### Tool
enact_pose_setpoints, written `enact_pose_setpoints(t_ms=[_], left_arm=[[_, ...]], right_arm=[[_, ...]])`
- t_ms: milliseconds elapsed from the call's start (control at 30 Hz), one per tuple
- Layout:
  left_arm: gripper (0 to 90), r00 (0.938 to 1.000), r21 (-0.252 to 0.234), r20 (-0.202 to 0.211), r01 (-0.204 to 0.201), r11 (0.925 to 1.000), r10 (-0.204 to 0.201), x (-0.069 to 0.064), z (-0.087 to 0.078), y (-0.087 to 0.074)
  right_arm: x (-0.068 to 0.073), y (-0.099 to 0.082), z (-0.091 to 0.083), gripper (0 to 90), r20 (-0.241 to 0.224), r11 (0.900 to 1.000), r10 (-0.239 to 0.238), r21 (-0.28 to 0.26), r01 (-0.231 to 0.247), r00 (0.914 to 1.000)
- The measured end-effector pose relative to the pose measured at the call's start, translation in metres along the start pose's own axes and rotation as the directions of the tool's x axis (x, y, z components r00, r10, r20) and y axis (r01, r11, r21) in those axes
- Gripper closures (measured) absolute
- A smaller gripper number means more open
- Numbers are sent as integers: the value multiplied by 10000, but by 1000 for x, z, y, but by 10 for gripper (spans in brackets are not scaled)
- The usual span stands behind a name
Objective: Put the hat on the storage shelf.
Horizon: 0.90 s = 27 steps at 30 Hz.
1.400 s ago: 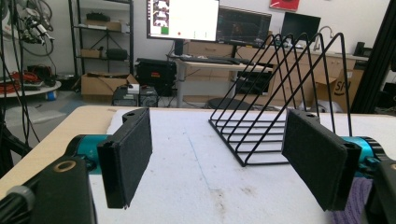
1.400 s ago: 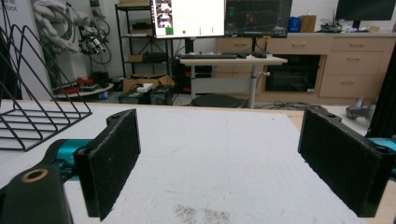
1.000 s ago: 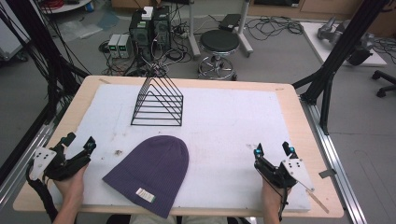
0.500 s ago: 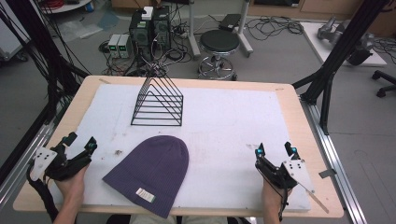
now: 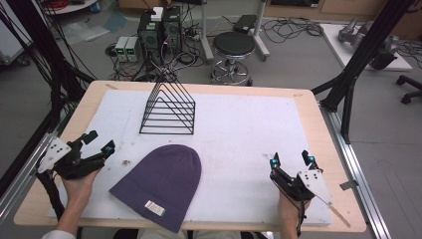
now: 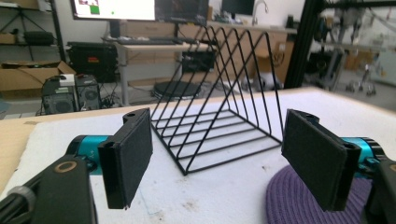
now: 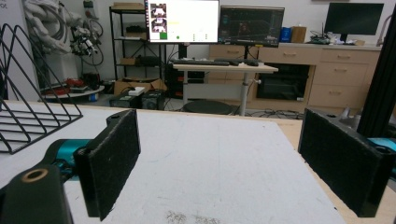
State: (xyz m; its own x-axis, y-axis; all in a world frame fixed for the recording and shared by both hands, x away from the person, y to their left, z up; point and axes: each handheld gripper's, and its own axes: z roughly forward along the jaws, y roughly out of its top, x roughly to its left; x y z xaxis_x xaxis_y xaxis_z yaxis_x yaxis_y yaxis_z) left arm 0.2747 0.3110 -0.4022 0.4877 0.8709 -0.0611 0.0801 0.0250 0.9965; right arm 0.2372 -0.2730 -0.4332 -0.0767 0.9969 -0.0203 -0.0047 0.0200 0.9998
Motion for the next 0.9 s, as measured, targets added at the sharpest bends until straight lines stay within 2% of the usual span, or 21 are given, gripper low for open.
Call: enact_pose_setpoints(t_ms=[67,167,367,467,567,800,900], left_arm=[[232,9996,271,185,-202,9994,197,-2,6,3],[214,9978,813,613,-294,9963,244,-4,16,7],[209,9906,1357,1180,-848,9871,688,-12,31,18],[206,9867,1578,1356,-1106,9813,894,-17,38,24],[205,9840,1810,1350,-1402,9734,1166,-21,45,27],[216,9810,2320,1684,-1341,9634,960,-28,62,31],[215,9786,2630,1859,-1357,9552,878,-30,70,32]], right_arm=[[0,0,0,122,2,10000,30,27,-30,10000],[0,0,1,122,-8,10000,2,43,-2,10000],[0,0,1,122,-54,10000,-14,61,14,10000],[1,0,1,122,-104,10000,-38,89,39,9999],[1,0,1,122,-137,10000,-64,72,65,9999],[1,0,2,122,-162,9999,-105,60,106,9998],[1,0,1,122,-168,10000,-74,60,75,9998]])
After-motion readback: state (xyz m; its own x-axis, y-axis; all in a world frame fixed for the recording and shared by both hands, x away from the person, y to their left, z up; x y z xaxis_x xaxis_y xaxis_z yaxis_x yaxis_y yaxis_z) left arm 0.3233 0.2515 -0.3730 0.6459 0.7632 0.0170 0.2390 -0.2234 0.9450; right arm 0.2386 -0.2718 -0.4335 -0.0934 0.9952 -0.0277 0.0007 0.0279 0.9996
